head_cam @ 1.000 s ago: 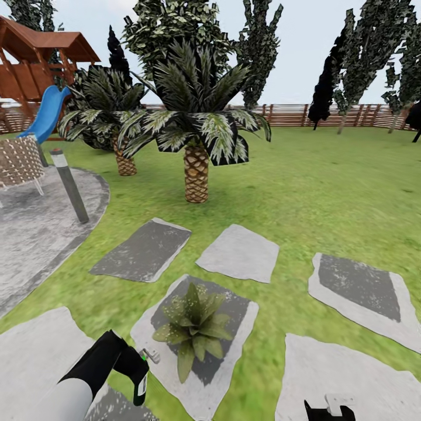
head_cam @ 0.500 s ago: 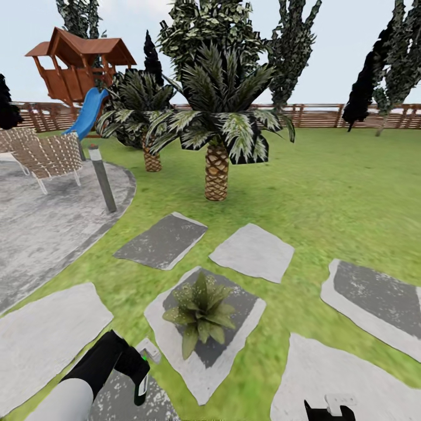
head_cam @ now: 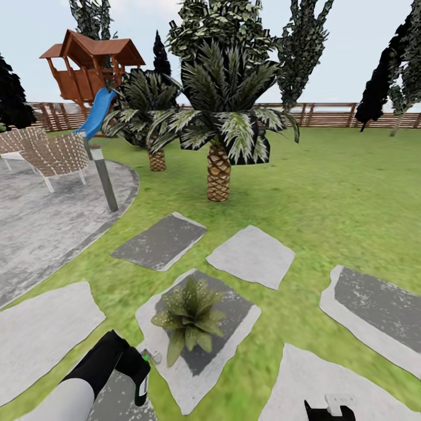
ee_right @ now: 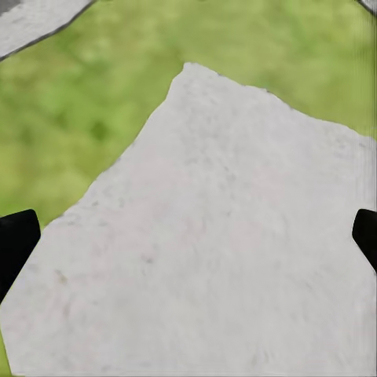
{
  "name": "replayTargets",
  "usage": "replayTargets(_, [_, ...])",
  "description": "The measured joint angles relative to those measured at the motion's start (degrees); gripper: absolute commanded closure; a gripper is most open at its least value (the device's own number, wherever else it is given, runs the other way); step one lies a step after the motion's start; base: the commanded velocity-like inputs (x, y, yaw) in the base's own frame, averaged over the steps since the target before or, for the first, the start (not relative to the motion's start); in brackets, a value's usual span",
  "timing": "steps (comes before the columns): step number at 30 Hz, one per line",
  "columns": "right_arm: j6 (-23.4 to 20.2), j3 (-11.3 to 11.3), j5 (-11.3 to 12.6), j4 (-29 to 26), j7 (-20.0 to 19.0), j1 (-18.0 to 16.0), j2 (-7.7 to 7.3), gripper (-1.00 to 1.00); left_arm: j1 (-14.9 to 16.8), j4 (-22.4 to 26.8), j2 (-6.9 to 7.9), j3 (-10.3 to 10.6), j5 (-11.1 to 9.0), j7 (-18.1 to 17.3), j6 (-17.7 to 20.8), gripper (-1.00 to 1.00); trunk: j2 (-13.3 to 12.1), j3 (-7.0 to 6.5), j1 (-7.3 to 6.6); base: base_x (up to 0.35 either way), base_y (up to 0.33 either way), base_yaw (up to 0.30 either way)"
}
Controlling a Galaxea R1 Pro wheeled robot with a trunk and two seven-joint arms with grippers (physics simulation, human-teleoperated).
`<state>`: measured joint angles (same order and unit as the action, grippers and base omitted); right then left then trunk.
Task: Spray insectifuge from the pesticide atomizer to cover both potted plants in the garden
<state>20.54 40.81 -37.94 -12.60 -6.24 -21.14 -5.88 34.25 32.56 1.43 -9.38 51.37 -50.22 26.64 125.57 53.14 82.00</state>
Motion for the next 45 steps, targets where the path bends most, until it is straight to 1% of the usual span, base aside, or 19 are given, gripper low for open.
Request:
replayTargets(4, [0.0,0.0,0.0,0.0,0.0,0.0,0.02,-1.00,0.0,-0.1,0.01,0.0,0.3,0.0,0.0,1.00,0.0,0.00,0.00,0.175,-0.243,0.016])
replayTargets(7, [0.0,0.0,0.0,0.0,0.0,0.0,0.05,-1.00,0.0,-0.4,0.05,0.2,0.6,0.1,0.2,1.00,0.0,0.00,0.01,0.119,-0.207,0.216])
replayTargets(16, [0.0,0.0,0.0,0.0,0.0,0.0,0.08,-1.00,-0.1,-0.7,0.35,0.4,0.7,0.1,0.3,1.00,0.0,0.00,0.02,0.007,-0.014,0.260])
replayTargets(22, [0.0,0.0,0.0,0.0,0.0,0.0,-0.12,-1.00,-0.1,-0.9,0.33,0.6,0.7,0.1,0.2,1.00,0.0,0.00,0.02,0.000,0.000,0.028])
replayTargets(24, [0.0,0.1,0.0,-0.1,0.0,0.0,-0.29,-1.00,-0.2,-0.9,0.22,0.6,1.2,0.1,0.2,1.00,0.0,0.00,0.02,0.000,-0.035,0.001])
replayTargets(27, [0.0,0.0,0.0,-0.1,-0.1,0.0,-0.35,-1.00,-0.2,-0.9,0.13,0.6,2.1,0.2,0.3,1.00,0.0,0.00,0.02,0.000,-0.198,0.000])
replayTargets(35, [0.0,0.0,0.0,0.0,-0.1,0.0,-0.04,-1.00,-0.2,-0.9,0.21,0.4,2.3,0.2,0.4,1.00,0.0,0.00,0.02,0.006,-0.262,0.002])
replayTargets(42, [0.0,0.0,0.0,0.0,-0.1,0.0,0.08,-1.00,-0.2,-0.9,0.69,0.0,2.3,0.2,0.4,1.00,0.0,0.00,0.01,0.076,-0.204,0.201])
replayTargets(43, [0.0,0.0,0.0,0.0,-0.1,0.0,0.08,-1.00,-0.2,-0.9,0.79,0.0,2.3,0.4,0.4,1.00,0.0,0.00,0.01,0.082,-0.112,0.273])
replayTargets(45, [0.0,0.0,0.0,0.0,-0.1,0.0,0.08,-1.00,-0.6,-0.9,1.25,0.0,2.3,2.0,0.4,1.00,0.0,0.00,0.01,0.041,-0.046,0.275])
